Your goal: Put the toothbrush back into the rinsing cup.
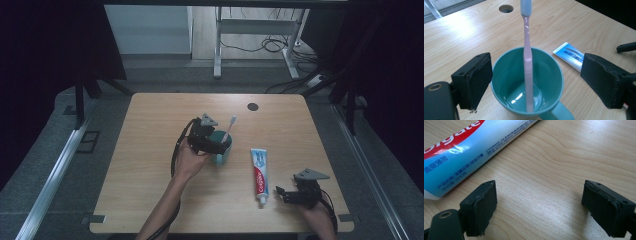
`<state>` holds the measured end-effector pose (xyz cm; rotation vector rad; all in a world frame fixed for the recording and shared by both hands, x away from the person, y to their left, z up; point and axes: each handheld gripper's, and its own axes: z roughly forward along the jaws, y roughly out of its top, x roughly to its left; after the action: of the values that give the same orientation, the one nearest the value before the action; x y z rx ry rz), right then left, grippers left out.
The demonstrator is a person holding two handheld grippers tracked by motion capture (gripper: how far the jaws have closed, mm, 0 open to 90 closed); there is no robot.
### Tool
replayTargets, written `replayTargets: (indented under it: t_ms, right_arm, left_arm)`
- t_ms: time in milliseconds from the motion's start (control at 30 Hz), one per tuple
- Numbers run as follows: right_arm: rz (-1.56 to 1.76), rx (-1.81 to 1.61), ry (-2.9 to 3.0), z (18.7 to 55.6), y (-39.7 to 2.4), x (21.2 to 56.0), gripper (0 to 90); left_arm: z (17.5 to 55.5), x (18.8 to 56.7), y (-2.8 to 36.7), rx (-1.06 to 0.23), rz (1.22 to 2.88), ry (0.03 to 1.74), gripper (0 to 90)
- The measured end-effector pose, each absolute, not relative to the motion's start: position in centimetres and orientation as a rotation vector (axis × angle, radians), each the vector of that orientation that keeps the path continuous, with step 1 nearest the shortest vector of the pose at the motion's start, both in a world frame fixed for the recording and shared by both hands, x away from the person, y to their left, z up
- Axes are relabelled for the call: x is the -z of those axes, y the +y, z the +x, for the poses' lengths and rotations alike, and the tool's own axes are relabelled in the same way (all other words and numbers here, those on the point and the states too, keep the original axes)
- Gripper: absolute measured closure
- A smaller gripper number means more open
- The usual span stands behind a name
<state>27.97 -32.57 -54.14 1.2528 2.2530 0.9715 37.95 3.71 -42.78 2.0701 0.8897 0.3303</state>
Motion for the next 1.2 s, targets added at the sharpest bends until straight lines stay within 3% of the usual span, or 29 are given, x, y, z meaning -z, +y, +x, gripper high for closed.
replayTargets:
  t_ms: [567,1200]
  right_arm:
    - [1.252,-0.972,2.253,28.0,-32.6,54.1,12.5]
    - [1.254,-0.971,2.254,28.0,-32.6,54.1,12.5]
  left_arm:
    - [36.4,42.6,6.1,-0.378,2.069,0.863,0.0]
    - [34.2,43.7,9.1,-0.404,2.068,0.875,0.0]
